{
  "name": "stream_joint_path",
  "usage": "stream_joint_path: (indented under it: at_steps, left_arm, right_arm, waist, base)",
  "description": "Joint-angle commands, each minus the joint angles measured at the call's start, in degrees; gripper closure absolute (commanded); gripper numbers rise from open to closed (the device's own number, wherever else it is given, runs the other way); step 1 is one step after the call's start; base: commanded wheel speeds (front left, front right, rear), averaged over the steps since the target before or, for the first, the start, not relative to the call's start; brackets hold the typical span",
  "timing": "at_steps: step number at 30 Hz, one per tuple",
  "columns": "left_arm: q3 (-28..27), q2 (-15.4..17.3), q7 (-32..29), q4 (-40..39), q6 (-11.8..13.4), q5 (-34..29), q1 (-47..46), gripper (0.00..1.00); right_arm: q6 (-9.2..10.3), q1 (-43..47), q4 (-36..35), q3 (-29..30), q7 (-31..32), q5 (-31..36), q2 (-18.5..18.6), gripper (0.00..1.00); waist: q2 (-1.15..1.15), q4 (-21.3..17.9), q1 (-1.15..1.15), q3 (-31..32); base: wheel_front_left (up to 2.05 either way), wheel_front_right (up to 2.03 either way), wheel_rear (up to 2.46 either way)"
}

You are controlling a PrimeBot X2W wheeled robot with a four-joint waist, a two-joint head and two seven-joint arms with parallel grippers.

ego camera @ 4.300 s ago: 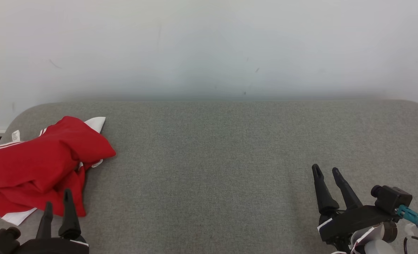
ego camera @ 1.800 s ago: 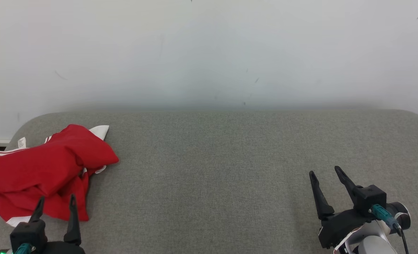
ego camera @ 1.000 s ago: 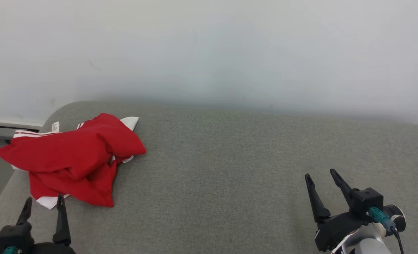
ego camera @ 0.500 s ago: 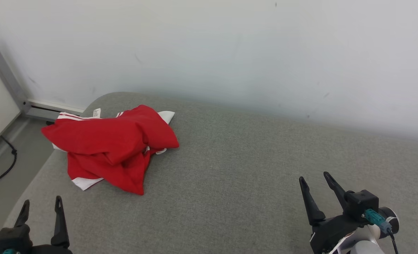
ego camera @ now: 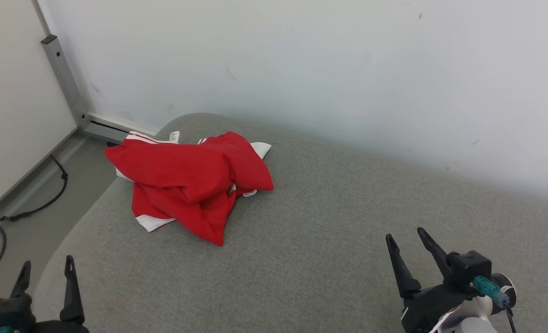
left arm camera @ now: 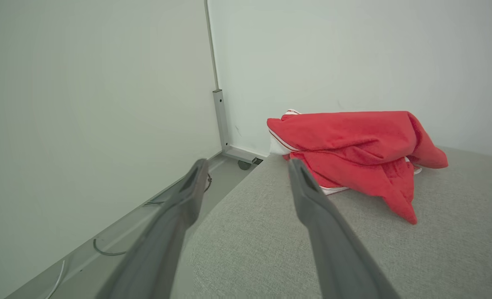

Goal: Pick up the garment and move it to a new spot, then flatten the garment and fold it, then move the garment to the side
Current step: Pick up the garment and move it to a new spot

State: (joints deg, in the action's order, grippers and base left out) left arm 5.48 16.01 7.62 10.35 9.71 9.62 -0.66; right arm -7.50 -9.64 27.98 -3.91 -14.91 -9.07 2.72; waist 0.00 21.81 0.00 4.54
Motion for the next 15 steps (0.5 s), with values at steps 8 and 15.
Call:
stream_joint_path:
  at_steps: [8, 15]
  left_arm:
    - [0.1, 0.8, 0.1, -0.3, 0.4, 0.9, 0.5, 0.00]
    - [-0.1, 1.3, 0.8, 0.5, 0.2, 1.2, 0.2, 0.00]
  right_arm:
    - [0.02, 0.4, -0.6, -0.6, -0.4, -1.2, 0.3, 0.00]
    - [0.02, 0.5, -0.7, -1.1, -0.4, -1.6, 0.3, 0.00]
  waist:
    - [0.00, 2.3, 0.00, 0.3]
    - [0.00, 2.8, 0.00, 0.4]
  base:
    - [0.00, 0.00, 0.00]
    - [0.00, 0.00, 0.00]
